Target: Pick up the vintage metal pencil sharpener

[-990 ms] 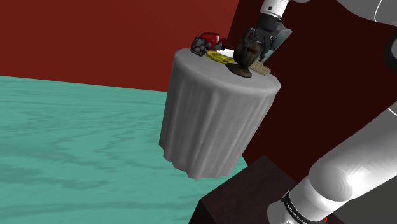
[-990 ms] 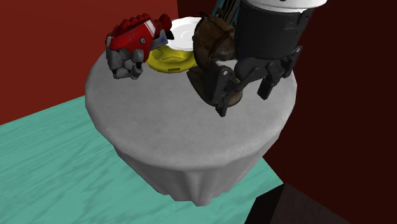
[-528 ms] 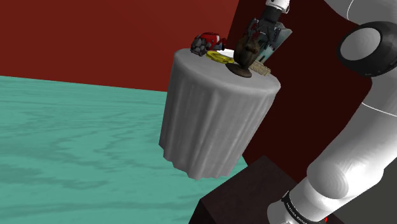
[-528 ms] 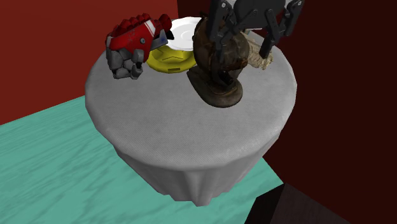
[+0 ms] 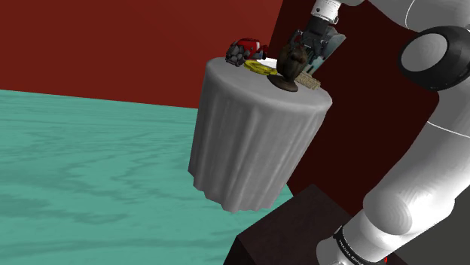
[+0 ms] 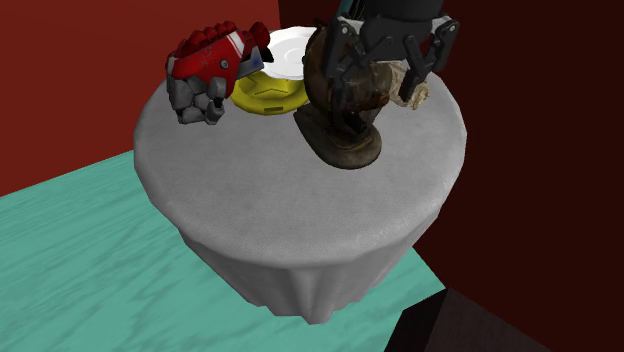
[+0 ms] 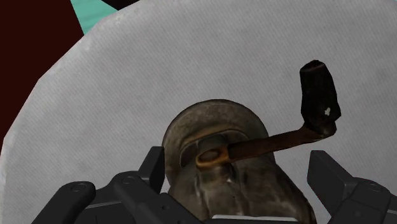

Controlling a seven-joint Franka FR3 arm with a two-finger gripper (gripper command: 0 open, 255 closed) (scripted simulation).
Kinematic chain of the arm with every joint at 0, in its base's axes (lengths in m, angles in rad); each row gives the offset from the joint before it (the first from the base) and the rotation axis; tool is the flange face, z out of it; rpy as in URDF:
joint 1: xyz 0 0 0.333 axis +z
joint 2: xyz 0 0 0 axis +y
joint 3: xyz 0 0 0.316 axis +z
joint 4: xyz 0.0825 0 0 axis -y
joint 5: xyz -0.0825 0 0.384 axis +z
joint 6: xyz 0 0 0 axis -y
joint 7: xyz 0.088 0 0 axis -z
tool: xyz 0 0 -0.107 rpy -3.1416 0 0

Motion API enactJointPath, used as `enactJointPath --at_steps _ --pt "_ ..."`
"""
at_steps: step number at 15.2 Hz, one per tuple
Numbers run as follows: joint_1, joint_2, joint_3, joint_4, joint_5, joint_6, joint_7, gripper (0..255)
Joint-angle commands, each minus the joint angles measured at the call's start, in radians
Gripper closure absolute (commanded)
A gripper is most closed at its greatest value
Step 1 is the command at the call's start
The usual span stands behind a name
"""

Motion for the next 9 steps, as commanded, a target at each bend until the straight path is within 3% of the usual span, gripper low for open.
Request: enactJointPath --at_steps 1,2,3,9 --pt "0.003 -0.020 0.001 -0.048 -0.003 0.029 0.000 0" --pt "0.003 -0.020 0.001 -0.048 -0.003 0.029 0.000 0" --pt "0.004 -0.021 0.002 -0.049 -0.003 0.029 0.001 255" --pt "0.004 -0.024 0.002 -0.052 -0.003 0.029 0.002 255"
